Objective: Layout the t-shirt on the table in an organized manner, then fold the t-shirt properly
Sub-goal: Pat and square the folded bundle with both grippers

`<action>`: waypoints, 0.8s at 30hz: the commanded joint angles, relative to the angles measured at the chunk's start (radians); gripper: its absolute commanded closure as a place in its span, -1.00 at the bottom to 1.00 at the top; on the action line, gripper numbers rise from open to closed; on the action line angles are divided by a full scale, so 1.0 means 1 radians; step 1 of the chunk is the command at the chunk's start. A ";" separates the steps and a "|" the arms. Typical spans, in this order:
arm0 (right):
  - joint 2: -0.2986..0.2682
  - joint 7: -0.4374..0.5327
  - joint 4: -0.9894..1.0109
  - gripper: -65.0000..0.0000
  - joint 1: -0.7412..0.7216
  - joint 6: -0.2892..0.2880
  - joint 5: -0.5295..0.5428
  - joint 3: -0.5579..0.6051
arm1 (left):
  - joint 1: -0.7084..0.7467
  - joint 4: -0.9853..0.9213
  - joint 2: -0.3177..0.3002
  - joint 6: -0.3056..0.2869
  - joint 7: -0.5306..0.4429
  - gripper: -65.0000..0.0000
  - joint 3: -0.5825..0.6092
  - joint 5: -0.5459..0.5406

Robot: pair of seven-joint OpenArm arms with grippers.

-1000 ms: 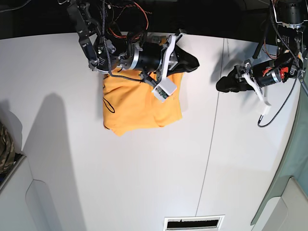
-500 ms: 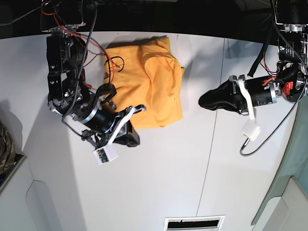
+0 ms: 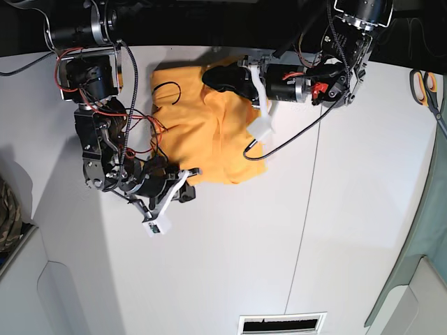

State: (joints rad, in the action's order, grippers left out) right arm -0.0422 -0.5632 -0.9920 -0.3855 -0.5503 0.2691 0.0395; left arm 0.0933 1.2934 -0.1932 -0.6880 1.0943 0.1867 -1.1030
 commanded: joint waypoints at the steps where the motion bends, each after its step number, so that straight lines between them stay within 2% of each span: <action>1: -0.014 0.021 -0.012 1.00 -0.009 -0.010 0.016 0.006 | -0.019 -0.016 -0.004 -0.010 -0.006 0.79 -0.011 -0.016; 4: -0.057 0.024 -0.014 1.00 0.024 -0.018 0.040 0.011 | -0.060 -0.094 -0.004 -0.010 -0.003 0.79 -0.046 0.018; 7: -0.111 0.024 -0.019 1.00 0.057 -0.020 0.112 0.011 | -0.117 -0.159 -0.004 -0.010 -0.006 0.79 -0.090 0.070; 10: -0.141 0.017 -0.060 1.00 0.119 -0.023 0.176 0.011 | -0.171 -0.224 -0.004 -0.010 -0.017 0.79 -0.124 0.134; 17: -0.129 0.010 -0.237 1.00 0.277 -0.023 0.192 0.011 | -0.305 -0.350 -0.001 -0.010 -0.080 0.79 -0.126 0.173; 21: -0.124 0.010 -0.334 1.00 0.351 -0.023 0.195 0.011 | -0.343 -0.353 -0.002 -0.010 -0.082 0.79 -0.126 0.175; 24: -0.098 0.010 -0.378 1.00 0.389 -0.023 0.203 0.011 | -0.350 -0.353 -0.004 -0.010 -0.113 0.79 -0.126 0.220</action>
State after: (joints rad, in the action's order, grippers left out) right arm -0.1471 -0.5682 -1.3487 0.0166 -0.5598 0.4511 0.0498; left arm -0.2359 0.9295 -0.1940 -0.6964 0.9848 0.0601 -0.8810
